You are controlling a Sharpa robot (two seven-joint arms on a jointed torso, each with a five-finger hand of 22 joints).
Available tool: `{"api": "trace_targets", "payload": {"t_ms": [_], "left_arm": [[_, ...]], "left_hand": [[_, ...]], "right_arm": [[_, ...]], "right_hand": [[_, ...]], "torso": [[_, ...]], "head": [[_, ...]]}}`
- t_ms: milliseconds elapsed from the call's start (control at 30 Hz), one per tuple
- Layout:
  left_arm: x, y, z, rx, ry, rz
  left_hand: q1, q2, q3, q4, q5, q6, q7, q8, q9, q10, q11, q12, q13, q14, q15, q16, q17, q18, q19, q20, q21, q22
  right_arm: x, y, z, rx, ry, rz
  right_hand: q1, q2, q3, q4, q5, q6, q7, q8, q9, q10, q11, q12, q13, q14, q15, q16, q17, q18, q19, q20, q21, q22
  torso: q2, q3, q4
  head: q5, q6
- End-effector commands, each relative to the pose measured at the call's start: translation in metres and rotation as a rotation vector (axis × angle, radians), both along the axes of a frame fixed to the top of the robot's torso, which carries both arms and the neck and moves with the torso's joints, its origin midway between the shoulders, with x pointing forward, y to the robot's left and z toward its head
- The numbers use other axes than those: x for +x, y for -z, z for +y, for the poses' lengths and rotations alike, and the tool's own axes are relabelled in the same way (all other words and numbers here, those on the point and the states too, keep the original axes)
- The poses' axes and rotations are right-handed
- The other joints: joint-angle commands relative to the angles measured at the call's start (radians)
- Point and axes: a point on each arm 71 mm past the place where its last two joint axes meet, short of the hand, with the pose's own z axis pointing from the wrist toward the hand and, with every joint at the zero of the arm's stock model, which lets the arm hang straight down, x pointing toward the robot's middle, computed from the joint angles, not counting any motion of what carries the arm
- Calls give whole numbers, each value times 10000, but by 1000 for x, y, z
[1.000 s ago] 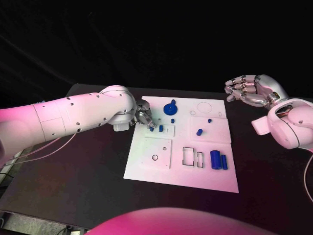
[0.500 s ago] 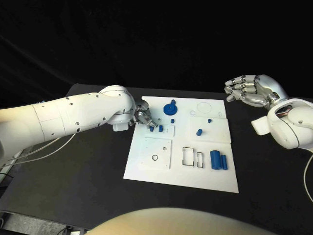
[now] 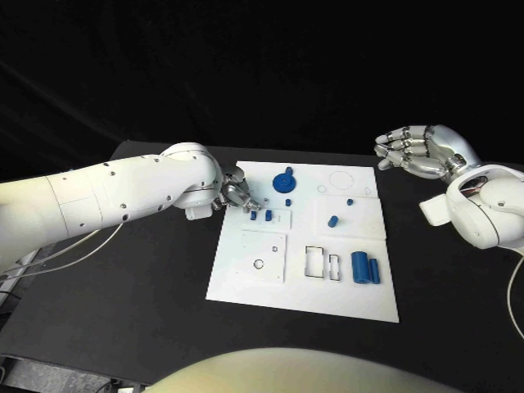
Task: Assemble the parts on the task board
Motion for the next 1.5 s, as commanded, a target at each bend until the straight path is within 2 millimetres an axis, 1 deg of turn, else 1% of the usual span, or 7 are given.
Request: {"api": "trace_targets", "payload": {"t_ms": [33, 200, 367, 467, 633, 900, 1500], "left_arm": [[1, -6, -2, -896, -256, -395], [5, -18, -3, -2704, -672, -1468], [8, -33, -9, -4481, -514, -3054], [5, -40, -20, -5055, 466, -4248], [-2, -42, -36, -5741, 1741, -5436], [-4, -38, -47, -5141, 3245, -6077], [7, -7, -60, -1415, 5272, -5413]], "left_hand": [[70, 101, -190, 23, 40, -332, 126, -279, -33, -292, 86, -177, -251, 675, 51, -159, 1293, 80, -233, 62, -208, -359], [334, 271, -485, 24, 55, -1186, 637, -1008, -327, -2077, 557, -1423, -2383, -48, 457, -1172, -493, 466, -1490, 415, -1473, -2449], [1656, 577, -215, -140, 103, -1842, 1068, -1448, -714, -3269, 965, -2282, -2930, -824, 813, -2168, -2016, 859, -2659, 692, -3051, -4674], [2922, 346, 390, -582, 34, -2115, 1543, -2369, -1621, -4472, 1377, -3588, -3780, -3251, 1215, -4889, -5588, 968, -3626, 1022, -4464, -5922], [3981, 299, 530, -1347, -65, -1856, 1731, -3094, -2589, -4746, 1649, -5272, -5132, -3613, 1385, -5573, -6259, 1003, -3646, 1155, -4946, -6243], [4172, 186, 284, -1721, -257, -1671, 1728, -3468, -3172, -4804, 1738, -6211, -5919, -3709, 1418, -5937, -6654, 1003, -3670, 1195, -4882, -6208], [4044, -229, -331, -1832, -300, -1608, 1453, -3825, -3763, -4790, 1594, -6549, -6416, -3113, 1329, -4998, -6602, 1000, -3276, 1164, -4406, -5964]], "right_arm": [[0, 0, 1, -29, -87, -53], [0, 0, 1, -25, -81, -48], [0, 0, 1, -20, -76, -38], [0, 0, 1, -20, -65, -31], [1, 0, 1, 25, -116, -92], [3, 0, 0, 257, -110, -147], [3, 3, 3, 497, 127, -424]], "right_hand": [[-17, -24, -21, 21, 51, 52, 864, -43, -16, 28, 71, -38, -14, 18, 40, -43, -13, 92, -53, 15, -63, -15], [-17, -24, -21, 21, 51, 52, 864, -43, -16, 28, 71, -38, -14, 18, 40, -43, -13, 92, -53, 15, -63, -15], [-26, -22, -26, 25, 66, 55, 865, -45, -18, 30, 73, -40, -15, 20, 41, -53, -18, 93, -58, 18, -70, -23], [-27, -19, -26, 26, 74, 56, 865, -47, -19, 31, 73, -41, -16, 20, 42, -59, -21, 94, -60, 19, -73, -27], [79, 42, 77, -47, 113, 121, 807, -255, -111, -35, 80, -378, -48, -363, 141, -627, -278, 80, -405, 123, -375, -309], [220, 108, 552, -262, 45, 127, 863, -1123, -350, -98, 215, -1688, -55, -821, 370, -1572, -987, 21, -1197, 284, -398, -1038], [10, 34, 762, -668, 93, -1019, 1004, -2359, -708, -712, 400, -2953, -45, -1395, 579, -2497, -1703, -148, -1177, 280, -402, -1692]], "torso": [[-12, 0, 12], [-12, 7, -1], [-9, 14, -15], [-1, -4, 13], [8, -12, 5], [-10, -3, 9], [0, 10, 5]], "head": [[-16, 5], [-38, 31], [-82, 78], [-127, 111], [-178, 173], [-222, 189], [-306, 258]]}}
